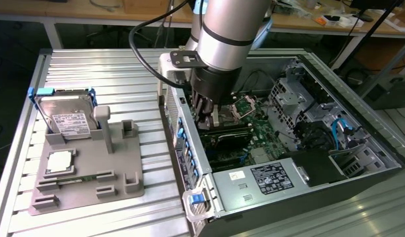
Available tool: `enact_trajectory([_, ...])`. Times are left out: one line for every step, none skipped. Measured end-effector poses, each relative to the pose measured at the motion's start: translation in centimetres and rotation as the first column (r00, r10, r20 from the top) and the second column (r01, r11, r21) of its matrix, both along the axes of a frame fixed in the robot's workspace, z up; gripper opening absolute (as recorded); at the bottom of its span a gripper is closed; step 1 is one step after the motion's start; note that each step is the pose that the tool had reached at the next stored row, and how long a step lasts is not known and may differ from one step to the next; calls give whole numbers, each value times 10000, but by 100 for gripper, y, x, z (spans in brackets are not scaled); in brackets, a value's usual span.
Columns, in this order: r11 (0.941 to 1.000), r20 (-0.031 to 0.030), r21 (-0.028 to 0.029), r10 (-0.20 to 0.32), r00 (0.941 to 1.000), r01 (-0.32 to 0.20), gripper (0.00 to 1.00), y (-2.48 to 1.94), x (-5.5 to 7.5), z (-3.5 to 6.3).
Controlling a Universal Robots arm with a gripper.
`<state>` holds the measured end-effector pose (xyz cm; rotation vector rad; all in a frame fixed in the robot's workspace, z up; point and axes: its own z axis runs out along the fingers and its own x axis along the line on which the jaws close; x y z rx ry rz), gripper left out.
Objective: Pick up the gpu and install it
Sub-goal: 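Press down on the gpu until it lock into place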
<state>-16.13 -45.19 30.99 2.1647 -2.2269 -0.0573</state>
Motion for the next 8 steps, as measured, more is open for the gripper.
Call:
enact_trajectory([10000, 1, 0, 0, 10000, 0, 11, 0, -2, 3])
enact_trajectory([10000, 2, 1, 0, 10000, 0, 11, 0, -4, 4])
enact_trajectory([10000, 2, 1, 0, 10000, 0, 11, 0, -8, 6])
enact_trajectory([10000, 1, -1, 1, 10000, -1, 11, 0, -11, 8])
enact_trajectory([10000, -5, -4, -2, 10000, 2, 11, 0, -15, 12])
enact_trajectory([10000, -3, -2, -1, 10000, 1, 11, 0, -16, 14])
enact_trajectory([10000, -1, -1, 0, 10000, 0, 11, 0, -19, 16])
enact_trajectory([10000, 0, -1, 1, 10000, -1, 11, 0, -20, 18])
